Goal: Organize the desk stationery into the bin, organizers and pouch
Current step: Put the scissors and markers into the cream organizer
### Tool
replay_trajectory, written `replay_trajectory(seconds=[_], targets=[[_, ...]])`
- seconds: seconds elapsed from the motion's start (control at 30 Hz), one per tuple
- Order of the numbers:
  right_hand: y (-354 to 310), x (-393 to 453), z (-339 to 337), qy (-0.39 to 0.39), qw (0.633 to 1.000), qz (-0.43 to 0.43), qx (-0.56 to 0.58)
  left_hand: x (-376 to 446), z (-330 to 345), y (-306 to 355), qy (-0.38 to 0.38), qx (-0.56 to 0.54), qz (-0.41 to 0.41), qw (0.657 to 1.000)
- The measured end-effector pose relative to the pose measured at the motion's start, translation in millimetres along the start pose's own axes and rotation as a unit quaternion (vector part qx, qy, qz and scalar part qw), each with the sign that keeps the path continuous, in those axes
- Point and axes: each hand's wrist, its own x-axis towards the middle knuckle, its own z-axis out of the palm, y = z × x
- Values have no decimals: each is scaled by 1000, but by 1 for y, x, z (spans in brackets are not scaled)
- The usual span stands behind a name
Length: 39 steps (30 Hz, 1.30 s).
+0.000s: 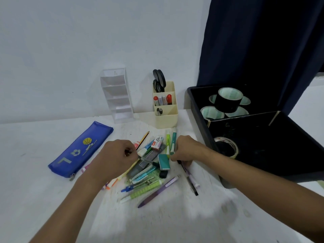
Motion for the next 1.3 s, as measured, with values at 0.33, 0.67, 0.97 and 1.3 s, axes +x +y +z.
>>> replay_trajectory(seconds=[0.33, 0.67, 0.97, 1.3], targets=[[-5, -4, -41, 16, 973, -47, 226, 20, -49, 27, 126, -133, 20, 983], [-36, 6, -119, 311, 879, -189, 309, 97, -65, 88, 184, -70, 139, 970], [-21, 41, -87, 345, 883, -209, 240, 146, -8, 84, 111, 10, 146, 983], [-8, 53, -61, 317, 897, -214, 221, 154, 25, 66, 83, 68, 165, 980]])
